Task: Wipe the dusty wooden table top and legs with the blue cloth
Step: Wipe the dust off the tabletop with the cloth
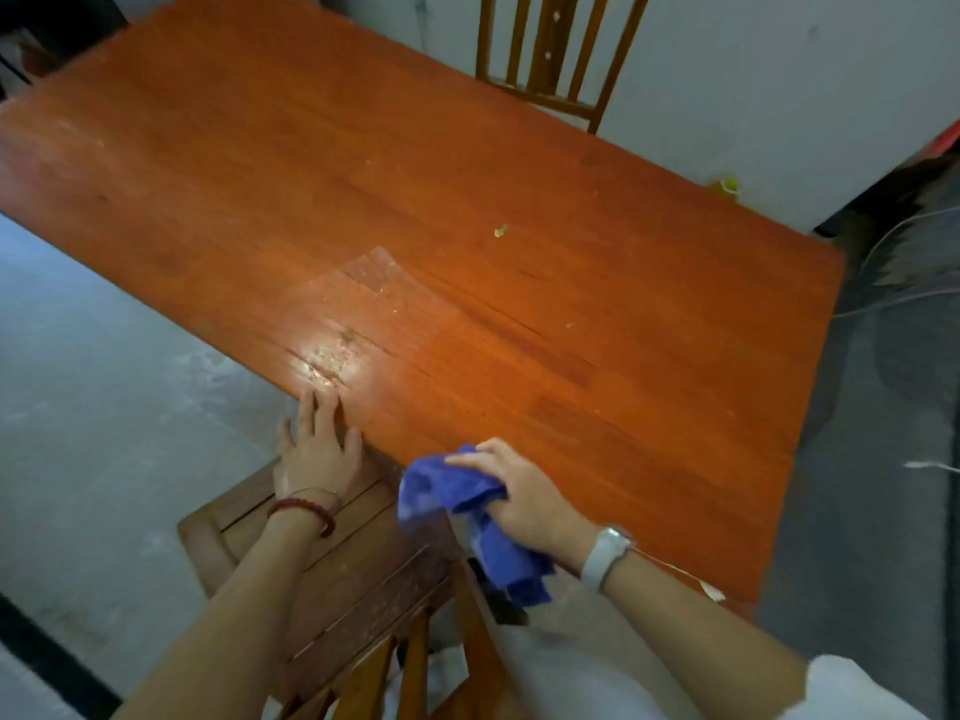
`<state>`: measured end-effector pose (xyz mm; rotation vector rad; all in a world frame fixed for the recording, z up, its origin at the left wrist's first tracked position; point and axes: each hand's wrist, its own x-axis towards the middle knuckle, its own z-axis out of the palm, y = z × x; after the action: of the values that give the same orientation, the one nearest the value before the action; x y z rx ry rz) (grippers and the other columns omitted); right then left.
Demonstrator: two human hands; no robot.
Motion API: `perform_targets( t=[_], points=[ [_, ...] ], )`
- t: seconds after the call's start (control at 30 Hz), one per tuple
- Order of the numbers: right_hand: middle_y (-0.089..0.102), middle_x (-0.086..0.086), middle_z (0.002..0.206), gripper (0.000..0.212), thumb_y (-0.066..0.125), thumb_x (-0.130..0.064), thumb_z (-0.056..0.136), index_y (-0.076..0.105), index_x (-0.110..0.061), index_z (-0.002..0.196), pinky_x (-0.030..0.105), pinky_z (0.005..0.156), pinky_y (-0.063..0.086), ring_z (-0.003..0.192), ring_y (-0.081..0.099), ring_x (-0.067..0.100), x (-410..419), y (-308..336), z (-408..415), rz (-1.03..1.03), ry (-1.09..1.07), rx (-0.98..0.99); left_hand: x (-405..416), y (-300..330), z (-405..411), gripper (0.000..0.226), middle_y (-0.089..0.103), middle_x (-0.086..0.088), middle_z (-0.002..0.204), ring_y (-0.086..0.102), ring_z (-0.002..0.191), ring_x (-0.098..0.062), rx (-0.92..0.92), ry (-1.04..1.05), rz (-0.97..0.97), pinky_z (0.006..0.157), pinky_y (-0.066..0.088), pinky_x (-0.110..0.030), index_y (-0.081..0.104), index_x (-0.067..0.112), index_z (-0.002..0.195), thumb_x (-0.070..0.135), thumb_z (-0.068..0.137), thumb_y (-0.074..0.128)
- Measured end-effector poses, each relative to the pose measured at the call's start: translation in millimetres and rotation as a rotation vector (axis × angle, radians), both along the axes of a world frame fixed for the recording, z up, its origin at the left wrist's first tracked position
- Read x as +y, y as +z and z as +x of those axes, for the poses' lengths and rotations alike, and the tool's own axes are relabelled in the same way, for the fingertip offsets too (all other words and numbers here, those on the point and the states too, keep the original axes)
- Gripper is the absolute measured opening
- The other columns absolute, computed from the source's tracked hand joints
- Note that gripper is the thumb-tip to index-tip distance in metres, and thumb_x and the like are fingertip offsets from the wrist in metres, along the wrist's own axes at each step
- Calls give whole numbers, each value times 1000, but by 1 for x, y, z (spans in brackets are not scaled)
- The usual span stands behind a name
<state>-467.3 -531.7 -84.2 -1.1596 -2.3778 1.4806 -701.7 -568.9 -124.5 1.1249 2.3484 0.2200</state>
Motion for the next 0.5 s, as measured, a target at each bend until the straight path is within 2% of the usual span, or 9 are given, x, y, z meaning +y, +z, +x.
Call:
perform_targets(
  t=[0.1,0.2,0.27,0.3,0.37,0.4,0.5],
  points=[
    [52,14,113,57,45,-9,65,57,-14,121,28,89,38,106,54,32,25,5,36,179,-389,11,1,3,6,55,2,0,156,3,141,-35,-20,39,-12,111,20,-51,18,23,144,34,93,38],
    [49,13,119,52,50,-4,74,52,-13,126,34,79,41,108,51,33,44,5,77,365,-704,-246,0,4,10,54,1,-1,156,4,140,-36,-21,54,-10,111,19,-52,20,22,143,35,93,38],
    [47,16,122,51,52,0,78,49,-12,127,39,80,43,112,48,36,41,-1,84,358,-863,-405,0,2,9,54,2,-2,156,5,141,-36,-15,47,4,111,19,-51,21,21,143,35,93,38],
    [46,17,123,51,52,0,77,48,-11,127,41,83,43,114,47,37,32,-6,80,343,-875,-461,1,1,9,54,2,-3,156,5,141,-35,-13,44,8,112,18,-50,22,20,143,35,93,38],
    [47,16,123,52,52,-2,76,48,-11,127,41,85,44,112,48,36,5,-16,58,379,-683,-464,1,-1,8,54,4,-4,156,6,141,-35,-13,41,23,112,18,-49,23,20,142,34,93,40],
    [48,13,122,52,50,-5,76,48,-14,127,39,84,44,110,49,33,-9,-19,44,358,-512,-372,0,-1,8,53,5,-5,156,7,141,-34,-12,38,32,112,18,-50,24,20,142,33,93,41],
    [47,10,118,52,41,-18,75,50,-17,126,33,81,39,103,49,26,-24,-12,1,36,-31,-72,-1,-2,5,53,7,-5,156,9,140,-36,-11,27,39,112,19,-50,25,19,141,31,92,42]
  ],
)
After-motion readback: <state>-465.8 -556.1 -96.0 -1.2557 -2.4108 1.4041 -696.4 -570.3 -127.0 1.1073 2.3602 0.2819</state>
